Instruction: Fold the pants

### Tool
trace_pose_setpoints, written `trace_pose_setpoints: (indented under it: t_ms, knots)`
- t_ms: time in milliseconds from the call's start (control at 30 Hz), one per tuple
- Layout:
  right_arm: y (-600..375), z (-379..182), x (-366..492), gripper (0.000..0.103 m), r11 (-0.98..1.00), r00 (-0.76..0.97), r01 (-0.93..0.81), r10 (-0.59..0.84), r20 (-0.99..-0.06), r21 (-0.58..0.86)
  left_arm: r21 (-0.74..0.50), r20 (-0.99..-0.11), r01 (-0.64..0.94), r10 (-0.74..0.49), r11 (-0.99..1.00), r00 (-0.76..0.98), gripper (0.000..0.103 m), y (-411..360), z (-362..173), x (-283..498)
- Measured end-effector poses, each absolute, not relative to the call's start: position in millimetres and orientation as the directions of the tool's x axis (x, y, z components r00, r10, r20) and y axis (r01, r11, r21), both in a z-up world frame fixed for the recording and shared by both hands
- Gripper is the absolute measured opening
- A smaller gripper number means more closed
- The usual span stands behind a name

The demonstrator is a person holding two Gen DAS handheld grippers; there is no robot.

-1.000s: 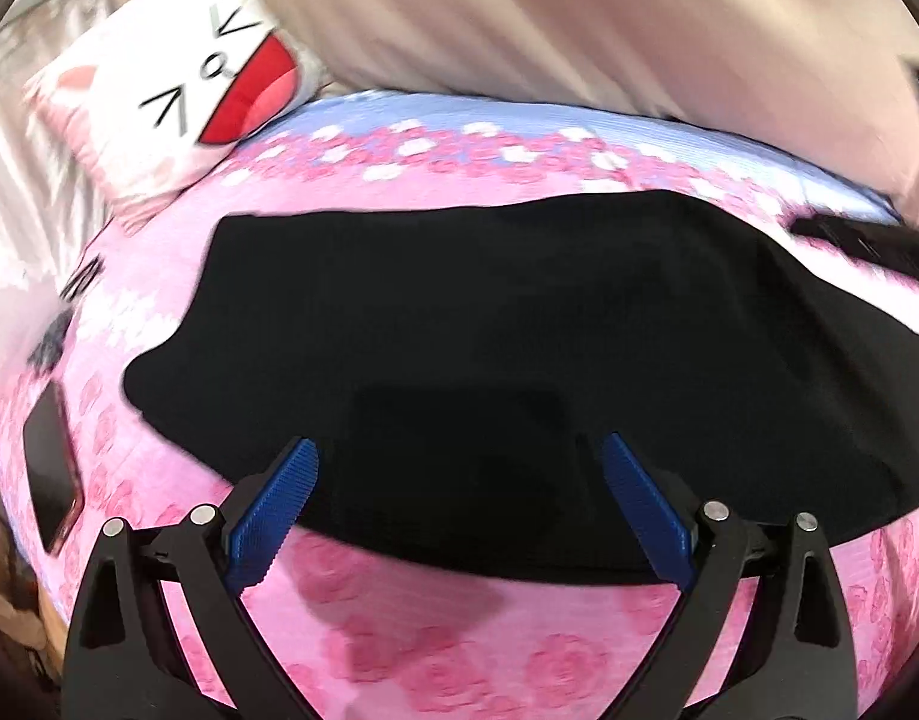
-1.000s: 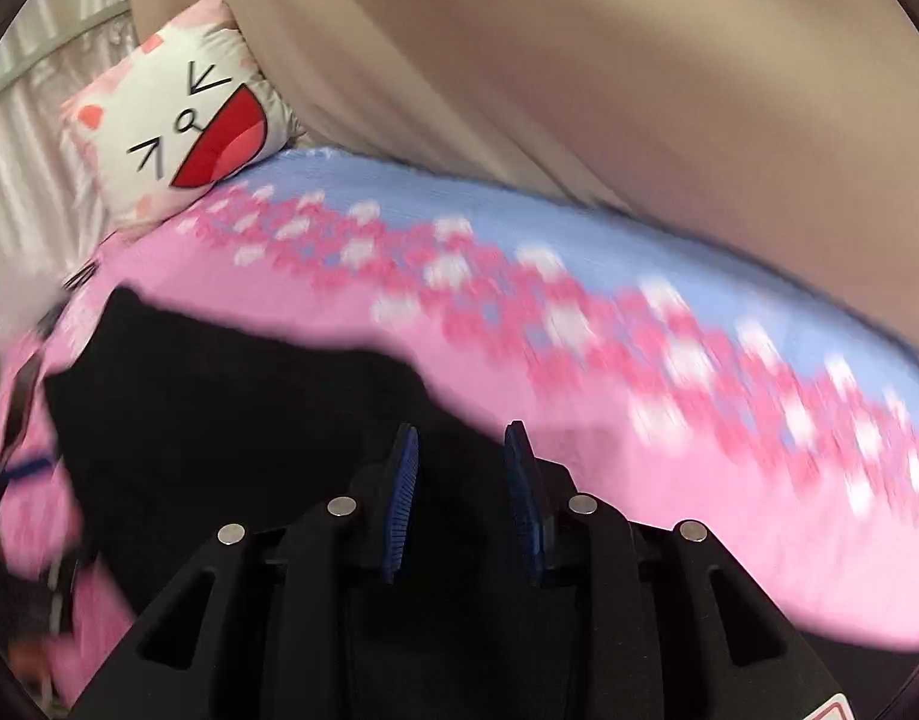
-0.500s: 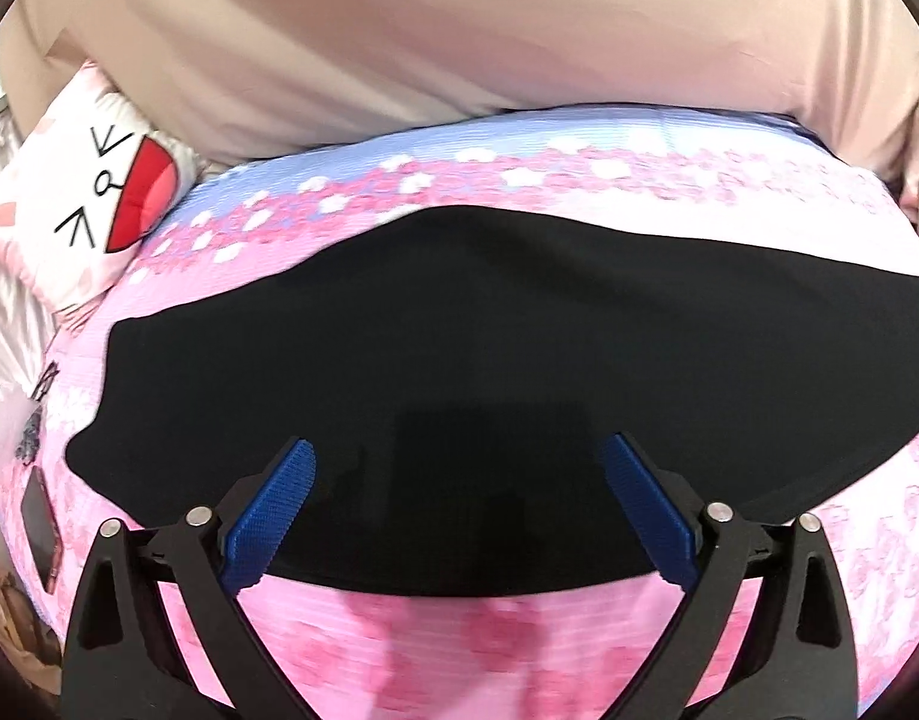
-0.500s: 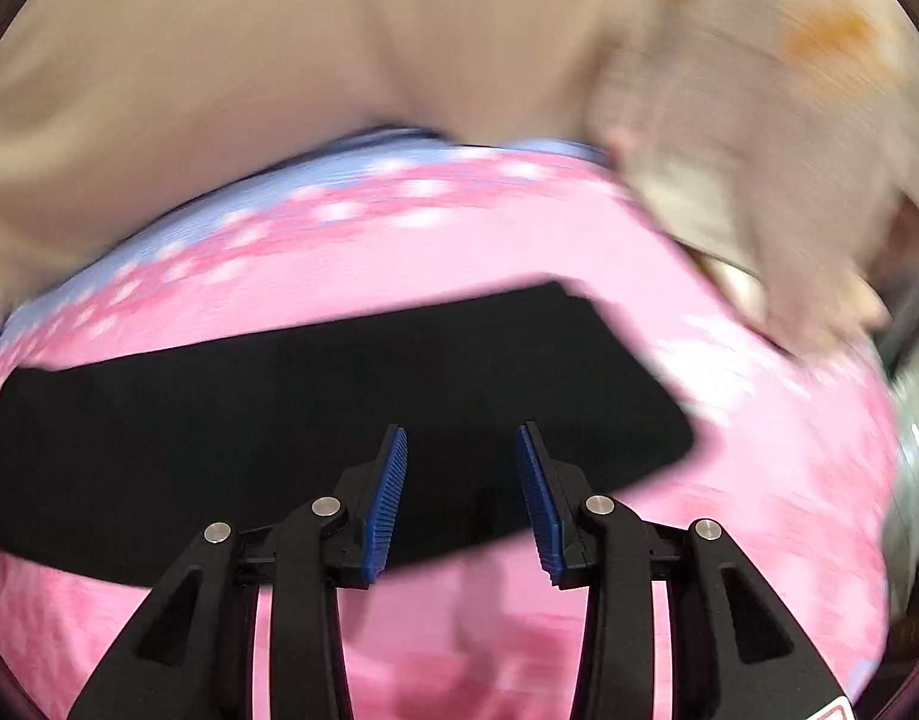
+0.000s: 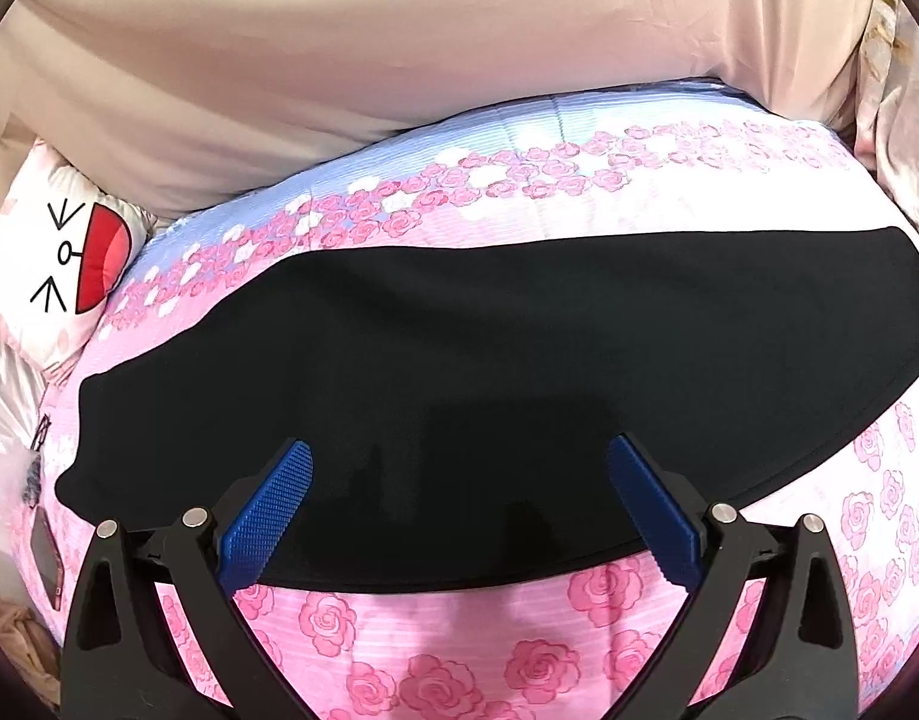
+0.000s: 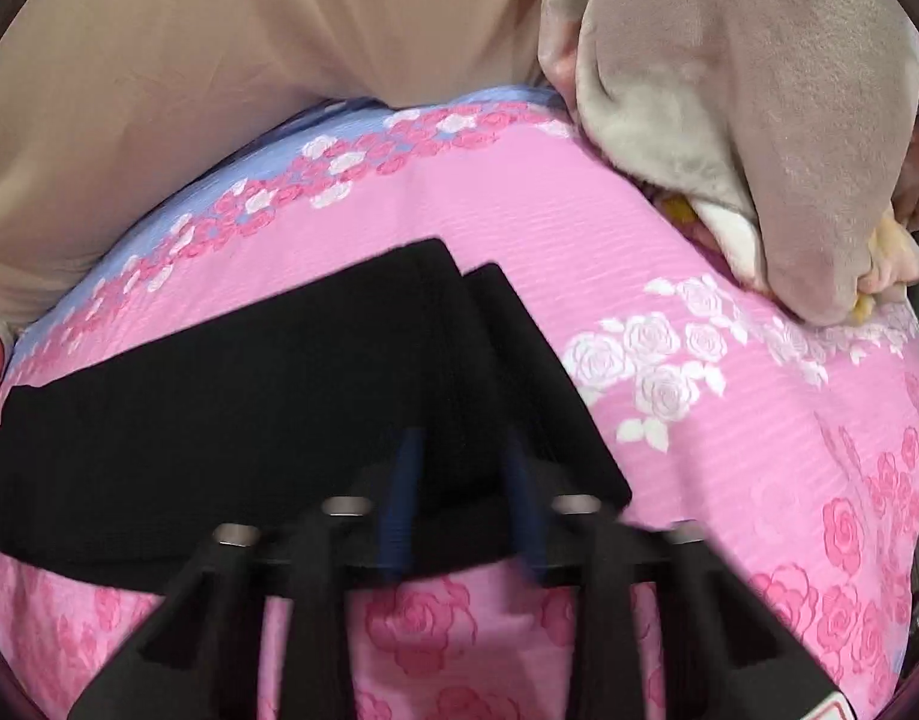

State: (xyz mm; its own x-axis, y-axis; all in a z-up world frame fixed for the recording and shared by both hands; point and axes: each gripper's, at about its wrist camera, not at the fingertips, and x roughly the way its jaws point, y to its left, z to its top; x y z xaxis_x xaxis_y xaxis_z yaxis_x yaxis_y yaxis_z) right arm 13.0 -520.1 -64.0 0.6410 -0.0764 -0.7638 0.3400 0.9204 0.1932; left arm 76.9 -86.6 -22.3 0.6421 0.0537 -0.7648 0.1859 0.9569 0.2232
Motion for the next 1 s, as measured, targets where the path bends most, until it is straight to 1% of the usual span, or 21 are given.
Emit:
trace_pose_setpoints:
  t_ms: [33, 67, 133, 200, 233, 267, 300, 333, 400, 433, 467, 500, 600, 733, 833, 1000]
  knots:
    - [-521.4, -57.9, 9.1, 0.010, 0.917, 0.652, 0.342, -0.074, -0.755, 0.205, 0.228, -0.767, 0.180, 0.062, 0.957, 0.639, 0.097, -86.3, -21.9, 78.8]
    - [-523.8, -46.3, 0.4, 0.010, 0.914, 0.666, 0.363, -0.116, -0.737, 0.184, 0.229, -0.767, 0.177, 0.066, 0.957, 0.638, 0.097, -87.3, -21.1, 79.7]
    - [-536.4, -34.1, -18.6, 0.010, 0.898, 0.695, 0.373, -0.102, -0.711, 0.235, 0.235, -0.766, 0.169, 0.075, 0.957, 0.639, 0.097, -87.6, -20.2, 81.2]
    - [-546.7, -46.8, -19.6, 0.013, 0.890, 0.665, 0.391, -0.098, -0.740, 0.233, 0.235, -0.771, 0.167, 0.079, 0.958, 0.632, 0.098, -88.8, -23.8, 82.8]
    - [-548.6, -62.8, -14.2, 0.014, 0.893, 0.627, 0.393, -0.084, -0.774, 0.221, 0.235, -0.776, 0.169, 0.080, 0.957, 0.626, 0.098, -89.0, -26.5, 83.9]
    - [-545.7, -67.0, -14.3, 0.017, 0.901, 0.648, 0.379, -0.098, -0.755, 0.209, 0.235, -0.787, 0.176, 0.080, 0.956, 0.612, 0.098, -91.8, -32.0, 86.2]
    - [-543.1, -64.8, -13.9, 0.018, 0.904, 0.639, 0.380, -0.103, -0.762, 0.197, 0.234, -0.793, 0.180, 0.080, 0.955, 0.604, 0.098, -93.2, -34.6, 87.5]
    - [-541.8, -61.8, -14.3, 0.024, 0.903, 0.639, 0.385, -0.111, -0.761, 0.192, 0.233, -0.799, 0.184, 0.080, 0.955, 0.597, 0.098, -95.2, -37.5, 88.3]
    - [-536.8, -45.6, -21.1, 0.026, 0.902, 0.676, 0.389, -0.144, -0.722, 0.185, 0.229, -0.803, 0.188, 0.075, 0.955, 0.592, 0.098, -96.4, -41.0, 87.7]
    - [-533.7, -40.2, -21.5, 0.034, 0.908, 0.688, 0.381, -0.151, -0.709, 0.177, 0.227, -0.803, 0.186, 0.076, 0.956, 0.591, 0.098, -96.0, -42.0, 87.6]
    - [-530.0, -34.1, -19.2, 0.044, 0.914, 0.697, 0.370, -0.155, -0.700, 0.165, 0.224, -0.806, 0.184, 0.076, 0.957, 0.587, 0.098, -94.7, -43.9, 87.8]
    - [-526.3, -30.8, -14.7, 0.048, 0.921, 0.699, 0.361, -0.162, -0.697, 0.149, 0.220, -0.809, 0.181, 0.076, 0.959, 0.582, 0.098, -93.2, -45.1, 88.3]
    - [-514.3, -32.1, 9.9, 0.049, 0.937, 0.678, 0.340, -0.188, -0.711, 0.076, 0.185, -0.821, 0.163, 0.061, 0.969, 0.568, 0.098, -83.6, -47.0, 89.3]
    - [-510.5, -35.9, 28.7, 0.049, 0.921, 0.659, 0.375, -0.185, -0.729, 0.105, 0.159, -0.814, 0.098, 0.075, 0.982, 0.575, 0.098, -54.0, -42.0, 90.7]
    - [-494.2, -34.2, 21.7, 0.049, 0.924, 0.670, 0.372, -0.198, -0.715, 0.093, 0.154, -0.808, 0.006, 0.123, 0.988, 0.576, 0.098, -12.1, -36.9, 97.3]
    - [-480.7, -38.6, 10.0, 0.049, 0.920, 0.641, 0.386, -0.216, -0.737, 0.067, 0.151, -0.804, -0.196, 0.236, 0.969, 0.545, 0.098, 85.3, -38.5, 115.0]
